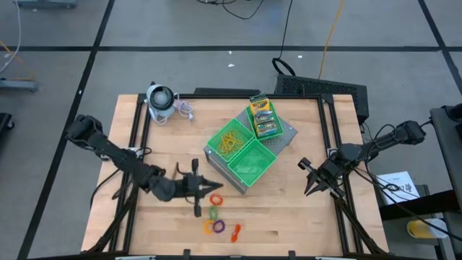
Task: Pick & Place Office Desk Supplies
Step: Put the yellow rubber band into the top left green bin on the shelf
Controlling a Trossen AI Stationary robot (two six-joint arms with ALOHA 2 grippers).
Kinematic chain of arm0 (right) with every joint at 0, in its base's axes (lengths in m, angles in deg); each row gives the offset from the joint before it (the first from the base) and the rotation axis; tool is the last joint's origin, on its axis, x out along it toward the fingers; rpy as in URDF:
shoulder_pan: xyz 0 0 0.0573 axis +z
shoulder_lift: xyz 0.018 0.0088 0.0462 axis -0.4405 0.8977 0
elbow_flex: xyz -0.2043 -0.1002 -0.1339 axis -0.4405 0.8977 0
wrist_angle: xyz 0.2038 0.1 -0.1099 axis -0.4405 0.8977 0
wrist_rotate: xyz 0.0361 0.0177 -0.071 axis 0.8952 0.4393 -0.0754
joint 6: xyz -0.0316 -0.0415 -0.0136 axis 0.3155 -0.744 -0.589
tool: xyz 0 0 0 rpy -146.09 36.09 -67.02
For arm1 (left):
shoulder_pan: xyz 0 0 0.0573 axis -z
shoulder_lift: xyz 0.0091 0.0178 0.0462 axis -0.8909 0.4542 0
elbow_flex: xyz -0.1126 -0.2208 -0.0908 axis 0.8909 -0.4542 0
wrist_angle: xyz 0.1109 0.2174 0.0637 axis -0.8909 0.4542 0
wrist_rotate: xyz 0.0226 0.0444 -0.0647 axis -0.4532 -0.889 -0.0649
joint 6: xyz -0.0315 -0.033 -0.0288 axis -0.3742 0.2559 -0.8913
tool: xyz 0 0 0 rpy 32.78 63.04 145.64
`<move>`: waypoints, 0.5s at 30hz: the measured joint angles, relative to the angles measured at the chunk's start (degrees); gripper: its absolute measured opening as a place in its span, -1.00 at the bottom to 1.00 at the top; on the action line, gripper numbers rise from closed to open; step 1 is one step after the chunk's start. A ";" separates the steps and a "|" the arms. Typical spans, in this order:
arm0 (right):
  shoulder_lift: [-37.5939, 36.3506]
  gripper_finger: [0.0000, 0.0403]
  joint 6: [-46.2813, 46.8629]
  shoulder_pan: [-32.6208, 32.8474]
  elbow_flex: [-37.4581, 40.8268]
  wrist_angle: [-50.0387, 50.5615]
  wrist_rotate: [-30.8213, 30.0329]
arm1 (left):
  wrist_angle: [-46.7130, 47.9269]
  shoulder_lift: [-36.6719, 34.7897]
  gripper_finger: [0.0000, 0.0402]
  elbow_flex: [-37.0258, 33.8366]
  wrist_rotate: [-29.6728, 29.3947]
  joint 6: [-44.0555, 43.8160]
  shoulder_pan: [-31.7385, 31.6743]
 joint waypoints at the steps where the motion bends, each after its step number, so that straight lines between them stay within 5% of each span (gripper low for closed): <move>1: -0.01 -0.90 0.00 0.01 0.00 -0.01 0.00 | -2.37 -0.36 -1.00 0.00 0.25 1.74 -0.69; 5: 0.01 -0.90 0.00 0.02 0.01 -0.01 0.00 | -9.16 -2.97 -1.00 0.72 4.19 7.90 -3.89; 15: -0.01 -0.90 0.00 0.00 0.01 -0.01 0.00 | -9.04 -8.15 -0.99 4.61 4.28 22.80 -11.51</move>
